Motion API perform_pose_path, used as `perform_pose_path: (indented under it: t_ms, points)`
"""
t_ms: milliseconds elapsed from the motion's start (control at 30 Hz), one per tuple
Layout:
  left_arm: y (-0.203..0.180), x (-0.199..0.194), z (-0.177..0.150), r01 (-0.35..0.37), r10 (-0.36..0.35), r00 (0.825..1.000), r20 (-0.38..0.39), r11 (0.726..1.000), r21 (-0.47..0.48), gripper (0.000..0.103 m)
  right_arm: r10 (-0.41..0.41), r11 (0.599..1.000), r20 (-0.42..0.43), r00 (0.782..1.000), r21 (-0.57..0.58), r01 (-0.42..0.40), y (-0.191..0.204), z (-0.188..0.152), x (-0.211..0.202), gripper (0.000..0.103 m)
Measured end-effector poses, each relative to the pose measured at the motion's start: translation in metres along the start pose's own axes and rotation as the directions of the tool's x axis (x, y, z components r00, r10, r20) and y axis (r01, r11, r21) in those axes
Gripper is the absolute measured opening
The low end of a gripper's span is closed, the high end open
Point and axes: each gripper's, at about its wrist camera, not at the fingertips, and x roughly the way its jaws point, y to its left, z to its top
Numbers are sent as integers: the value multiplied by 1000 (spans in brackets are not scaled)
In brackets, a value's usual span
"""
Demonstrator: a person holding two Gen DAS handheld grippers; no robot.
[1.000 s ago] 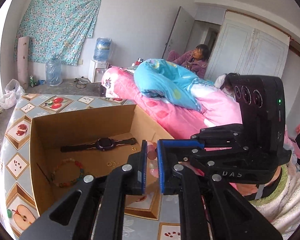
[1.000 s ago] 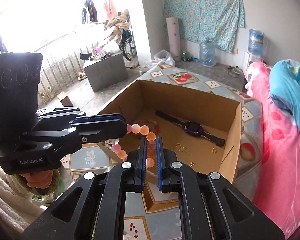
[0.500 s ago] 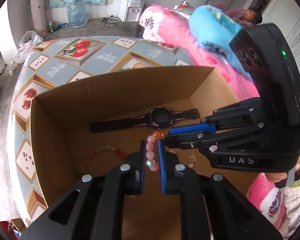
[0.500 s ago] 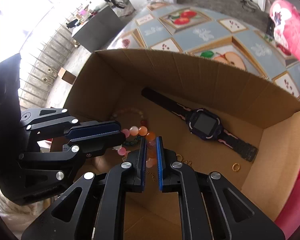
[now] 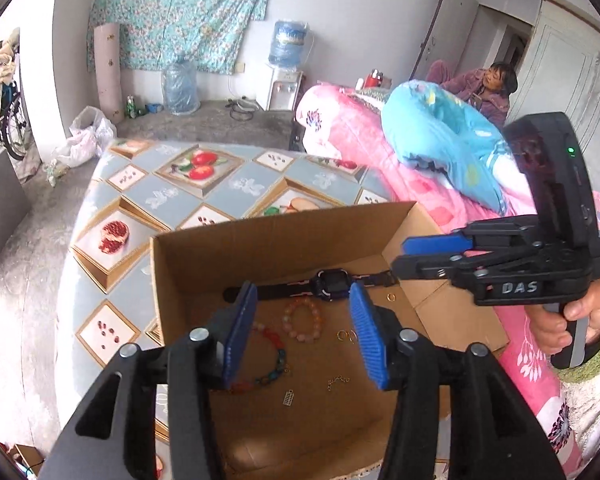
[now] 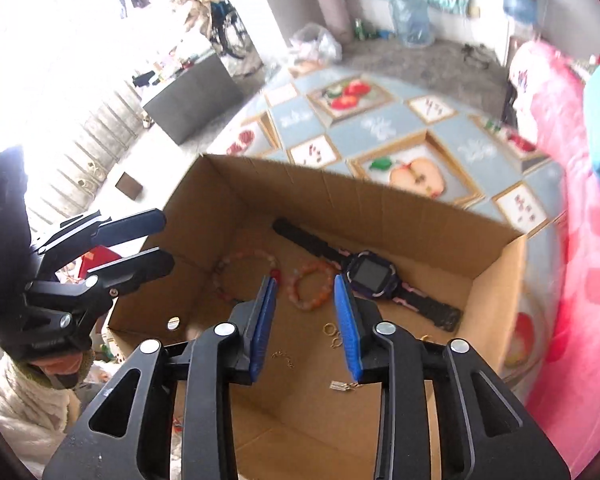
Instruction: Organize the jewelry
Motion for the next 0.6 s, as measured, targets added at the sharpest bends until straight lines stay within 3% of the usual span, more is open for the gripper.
perform_pose_path:
  t_ms: [67, 133, 233, 433, 500, 600]
  points:
    - [2, -25, -5, -21, 22, 997, 71, 1000, -3, 63, -88, 996, 121, 989, -12, 90, 0, -12, -41, 56]
    - [9, -45, -12, -54, 57, 990, 131, 998, -26, 72, -159, 987, 198, 967, 19, 159, -7, -28, -70, 63]
    - [25, -57, -29, -94, 108, 983, 150, 991, -100, 79, -178, 978, 194, 965, 147, 150, -33, -58, -83, 66]
    - [55, -21, -70, -73, 75, 997, -2, 962, -262, 81, -105, 909, 42, 994, 409, 79, -80, -109, -44, 66]
    - [56, -8, -82, -47, 31, 998, -60, 953, -299, 81, -31, 889, 11, 999, 458, 23, -80, -125, -32, 62]
    - [54, 3, -93, 17, -52, 994, -95, 942, -336, 81, 108, 860, 10, 994, 501, -99, -68, -132, -18, 45]
